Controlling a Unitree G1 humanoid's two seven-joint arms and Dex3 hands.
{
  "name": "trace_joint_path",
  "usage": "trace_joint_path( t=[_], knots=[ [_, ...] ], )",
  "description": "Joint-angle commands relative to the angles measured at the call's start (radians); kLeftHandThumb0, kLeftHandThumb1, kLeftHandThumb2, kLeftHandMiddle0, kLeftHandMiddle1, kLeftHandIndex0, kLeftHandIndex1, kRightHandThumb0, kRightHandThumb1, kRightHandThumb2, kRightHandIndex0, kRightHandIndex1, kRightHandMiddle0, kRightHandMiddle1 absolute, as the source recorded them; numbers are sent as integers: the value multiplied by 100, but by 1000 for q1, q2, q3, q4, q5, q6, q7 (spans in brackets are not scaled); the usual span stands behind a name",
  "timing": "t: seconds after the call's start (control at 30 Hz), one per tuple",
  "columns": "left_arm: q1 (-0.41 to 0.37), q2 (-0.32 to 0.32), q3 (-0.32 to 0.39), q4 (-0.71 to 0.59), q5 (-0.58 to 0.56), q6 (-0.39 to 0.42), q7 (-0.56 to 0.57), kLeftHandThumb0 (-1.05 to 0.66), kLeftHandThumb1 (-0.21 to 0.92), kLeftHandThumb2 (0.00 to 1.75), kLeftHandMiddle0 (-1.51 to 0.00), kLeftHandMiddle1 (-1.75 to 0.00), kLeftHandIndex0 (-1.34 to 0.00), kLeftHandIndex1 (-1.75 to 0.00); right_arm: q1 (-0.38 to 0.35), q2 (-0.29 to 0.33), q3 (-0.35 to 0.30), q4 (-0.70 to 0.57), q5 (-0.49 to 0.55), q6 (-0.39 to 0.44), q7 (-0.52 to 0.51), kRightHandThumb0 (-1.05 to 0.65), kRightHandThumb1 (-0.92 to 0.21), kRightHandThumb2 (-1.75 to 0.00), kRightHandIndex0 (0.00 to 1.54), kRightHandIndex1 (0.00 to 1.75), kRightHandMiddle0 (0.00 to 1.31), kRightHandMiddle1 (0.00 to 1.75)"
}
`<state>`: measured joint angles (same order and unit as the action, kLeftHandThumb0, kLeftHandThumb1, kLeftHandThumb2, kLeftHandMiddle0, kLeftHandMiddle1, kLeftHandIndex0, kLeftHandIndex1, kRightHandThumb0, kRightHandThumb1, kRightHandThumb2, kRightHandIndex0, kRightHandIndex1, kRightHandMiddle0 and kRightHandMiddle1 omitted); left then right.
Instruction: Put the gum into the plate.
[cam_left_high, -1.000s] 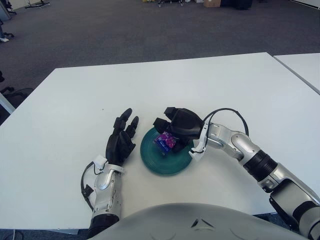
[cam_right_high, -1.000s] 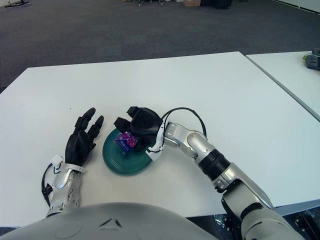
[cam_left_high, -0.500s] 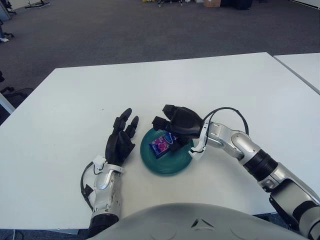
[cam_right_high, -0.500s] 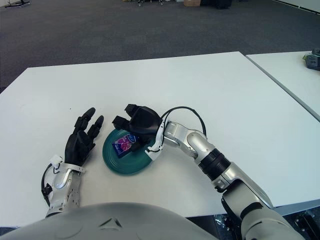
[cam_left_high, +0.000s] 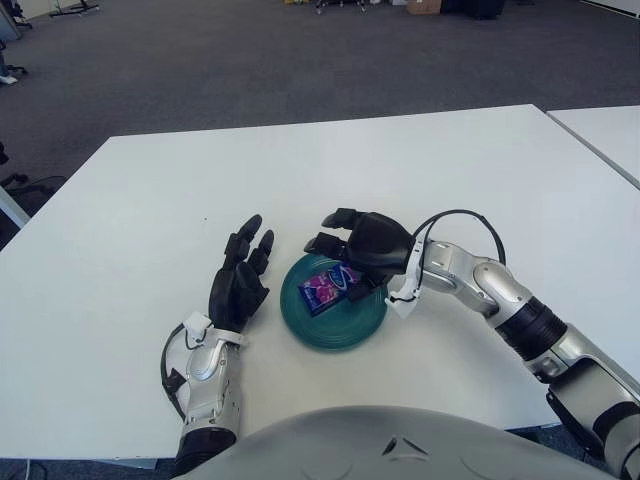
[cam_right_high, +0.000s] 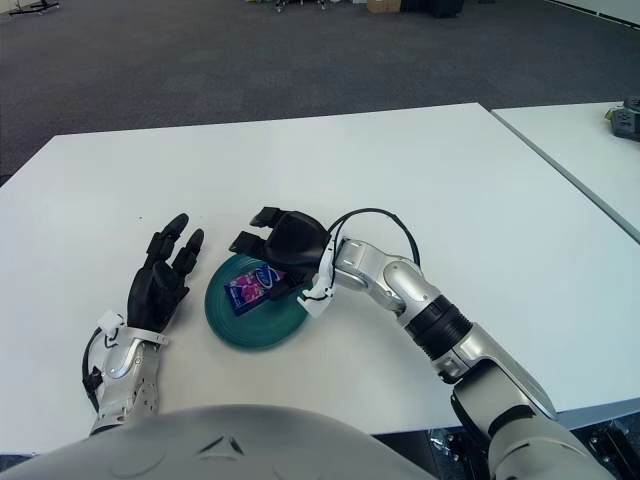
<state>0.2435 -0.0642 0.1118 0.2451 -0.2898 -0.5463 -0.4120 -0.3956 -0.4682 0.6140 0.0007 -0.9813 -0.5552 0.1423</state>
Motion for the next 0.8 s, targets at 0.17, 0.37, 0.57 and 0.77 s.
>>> trace_joint_path(
  t=[0.17, 0.37, 0.57, 0.77],
  knots=[
    [39, -1, 12, 65, -30, -27, -26, -104, 92, 100, -23, 0, 0, -41, 1, 5, -38, -6, 34, -25, -44, -101, -92, -98, 8, 0, 0, 20],
    [39, -1, 13, 66, -39, -25, -37, -104, 92, 99, -22, 0, 0, -41, 8, 14, -50, 7, 53, -29, -55, -102, -92, -97, 9, 0, 0, 17],
    [47, -8, 13, 57, -39, -19, -31, -103, 92, 99, -23, 0, 0, -46, 33, 43, -81, 24, 165, -4, -17, -103, -92, -91, 11, 1, 0, 21],
    [58, -14, 13, 35, -24, 4, -1, -103, 92, 96, -27, -2, 0, -56, 87, 188, -166, 148, 499, 137, 65, -102, -92, -84, 15, 1, 0, 30]
  ],
)
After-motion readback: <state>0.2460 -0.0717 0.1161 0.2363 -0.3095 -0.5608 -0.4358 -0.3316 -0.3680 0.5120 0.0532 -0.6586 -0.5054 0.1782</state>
